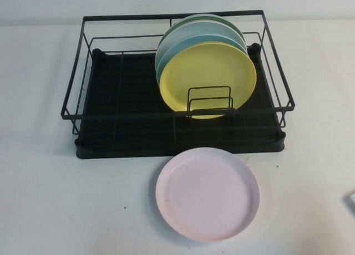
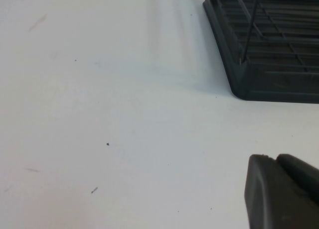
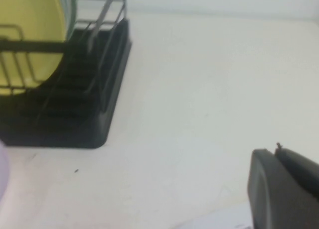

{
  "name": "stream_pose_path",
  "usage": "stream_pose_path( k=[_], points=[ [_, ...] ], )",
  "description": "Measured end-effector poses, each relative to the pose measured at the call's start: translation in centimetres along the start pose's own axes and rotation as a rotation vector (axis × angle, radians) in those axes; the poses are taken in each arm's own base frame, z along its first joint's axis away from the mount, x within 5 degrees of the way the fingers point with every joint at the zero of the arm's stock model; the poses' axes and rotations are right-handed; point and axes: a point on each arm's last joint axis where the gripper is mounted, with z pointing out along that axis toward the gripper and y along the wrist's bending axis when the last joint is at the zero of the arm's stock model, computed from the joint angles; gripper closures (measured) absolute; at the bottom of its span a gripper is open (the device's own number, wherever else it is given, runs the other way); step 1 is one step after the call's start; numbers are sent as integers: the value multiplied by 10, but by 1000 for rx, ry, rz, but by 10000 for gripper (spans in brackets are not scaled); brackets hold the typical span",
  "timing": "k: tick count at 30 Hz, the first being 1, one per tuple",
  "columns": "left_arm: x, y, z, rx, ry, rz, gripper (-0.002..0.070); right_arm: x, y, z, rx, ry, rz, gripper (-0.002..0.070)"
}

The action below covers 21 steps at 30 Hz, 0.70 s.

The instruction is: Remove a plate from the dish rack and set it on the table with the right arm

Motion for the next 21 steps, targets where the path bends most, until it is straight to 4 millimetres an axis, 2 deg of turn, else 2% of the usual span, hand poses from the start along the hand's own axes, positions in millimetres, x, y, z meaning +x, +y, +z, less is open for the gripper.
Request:
stream_pose_path(
  k=[3, 11, 21],
  points=[
    [0, 0, 0, 0, 0, 0, 679, 15, -5, -9, 65, -98, 10, 694],
    [0, 0, 0, 0, 0, 0, 679, 12, -4, -28, 64, -280, 3, 694],
    [0, 0, 0, 0, 0, 0, 679, 12, -3, -29, 60, -286, 7, 694]
  ],
)
